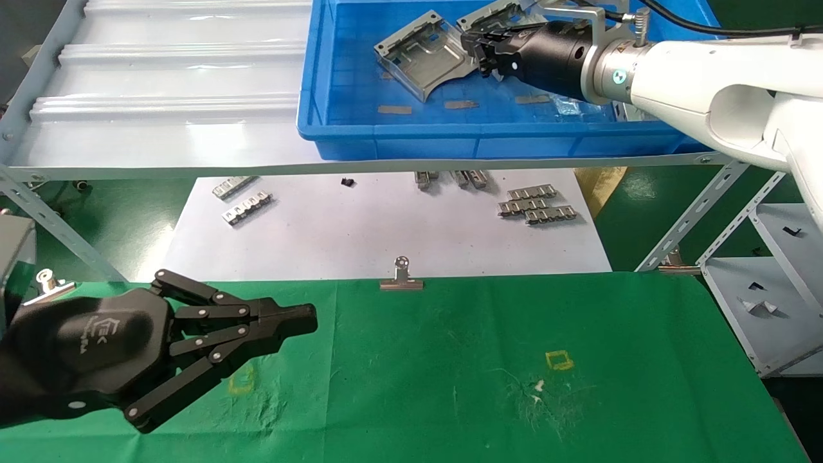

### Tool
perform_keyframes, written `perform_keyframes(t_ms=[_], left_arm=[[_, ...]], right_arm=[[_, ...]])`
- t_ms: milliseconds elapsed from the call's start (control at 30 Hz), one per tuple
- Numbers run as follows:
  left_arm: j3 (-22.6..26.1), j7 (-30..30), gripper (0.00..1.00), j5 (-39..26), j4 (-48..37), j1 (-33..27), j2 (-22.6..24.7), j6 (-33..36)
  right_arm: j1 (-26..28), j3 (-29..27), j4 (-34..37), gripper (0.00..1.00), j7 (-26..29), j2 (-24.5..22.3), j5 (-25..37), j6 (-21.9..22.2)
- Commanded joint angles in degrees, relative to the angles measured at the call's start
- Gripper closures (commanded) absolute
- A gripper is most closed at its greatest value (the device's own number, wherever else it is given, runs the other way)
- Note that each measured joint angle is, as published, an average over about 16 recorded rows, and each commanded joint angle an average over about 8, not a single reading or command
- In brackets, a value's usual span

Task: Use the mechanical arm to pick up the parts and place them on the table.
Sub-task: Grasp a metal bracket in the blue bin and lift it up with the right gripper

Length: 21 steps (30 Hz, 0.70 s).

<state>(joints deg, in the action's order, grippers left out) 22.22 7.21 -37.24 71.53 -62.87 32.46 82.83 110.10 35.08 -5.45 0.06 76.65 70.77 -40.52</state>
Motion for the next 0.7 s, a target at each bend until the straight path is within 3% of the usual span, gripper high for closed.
perform_keyframes(t_ms=[33,333,633,667,700], left_arm=[[0.0,0.0,0.00,0.0,0.0,0.0,0.0,0.0],[0.0,0.0,0.00,0.0,0.0,0.0,0.0,0.0],[0.0,0.0,0.00,0.0,0.0,0.0,0.0,0.0],[0.0,0.0,0.00,0.0,0.0,0.0,0.0,0.0],[0.0,0.0,0.00,0.0,0.0,0.0,0.0,0.0]], right_arm=[[0.0,-0.3,0.2,0.00,-0.9,-0.2,-0.4,0.7],[0.2,-1.7,1.7,0.00,-4.4,-1.0,-2.4,1.8],[1.7,-1.3,3.6,0.00,-5.8,-1.5,-2.0,0.1],[2.0,-1.0,3.9,0.04,-5.8,-1.5,-1.6,-0.3],[2.3,-0.7,4.2,0.17,-5.7,-1.6,-1.1,-0.6]])
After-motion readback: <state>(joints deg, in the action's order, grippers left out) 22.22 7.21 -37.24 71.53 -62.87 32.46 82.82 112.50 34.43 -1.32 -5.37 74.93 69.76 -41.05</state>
